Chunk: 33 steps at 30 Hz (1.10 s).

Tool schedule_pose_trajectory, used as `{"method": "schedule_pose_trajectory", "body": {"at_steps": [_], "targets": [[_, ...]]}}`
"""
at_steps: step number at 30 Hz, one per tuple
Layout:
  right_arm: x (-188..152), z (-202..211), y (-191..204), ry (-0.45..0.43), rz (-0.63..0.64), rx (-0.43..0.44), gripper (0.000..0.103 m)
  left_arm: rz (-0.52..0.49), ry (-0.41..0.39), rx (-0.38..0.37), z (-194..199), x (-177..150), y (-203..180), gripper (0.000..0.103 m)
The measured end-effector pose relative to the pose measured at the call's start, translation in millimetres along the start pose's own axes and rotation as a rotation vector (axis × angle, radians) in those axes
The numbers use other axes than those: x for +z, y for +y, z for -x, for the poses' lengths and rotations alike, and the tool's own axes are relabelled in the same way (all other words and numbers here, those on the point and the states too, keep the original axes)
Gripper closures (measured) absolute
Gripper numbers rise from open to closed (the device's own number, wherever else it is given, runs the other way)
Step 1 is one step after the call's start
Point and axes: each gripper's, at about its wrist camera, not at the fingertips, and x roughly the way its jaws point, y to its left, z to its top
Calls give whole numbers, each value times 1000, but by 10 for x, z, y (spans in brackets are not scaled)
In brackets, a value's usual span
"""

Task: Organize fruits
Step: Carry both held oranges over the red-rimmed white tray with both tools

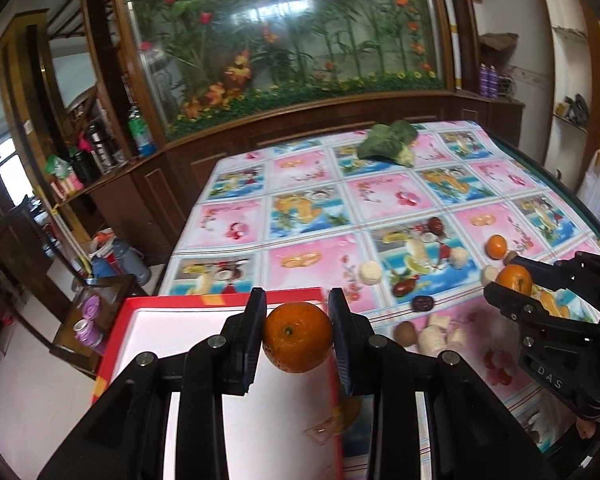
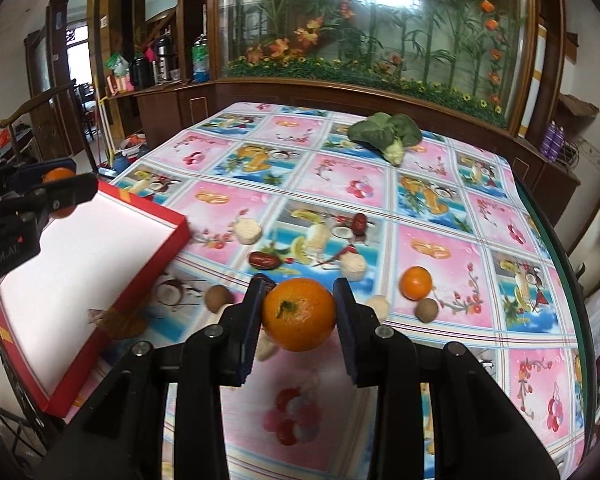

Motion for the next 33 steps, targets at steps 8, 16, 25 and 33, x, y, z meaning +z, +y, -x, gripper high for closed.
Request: {"method": "schedule_pose_trajectory", "body": {"at_steps": [8,16,25,33], "targets": [[68,26,341,-1,45,33,66,37,-24,79,117,-100,272,72],[159,44,798,1,107,100,66,76,-23,126,176,-255,559,72],[156,34,1428,13,211,178,66,133,6,183,184,-515,912,72],[2,-149,1897,92,279,248,66,169,55,224,115,-783,1165,72]]}}
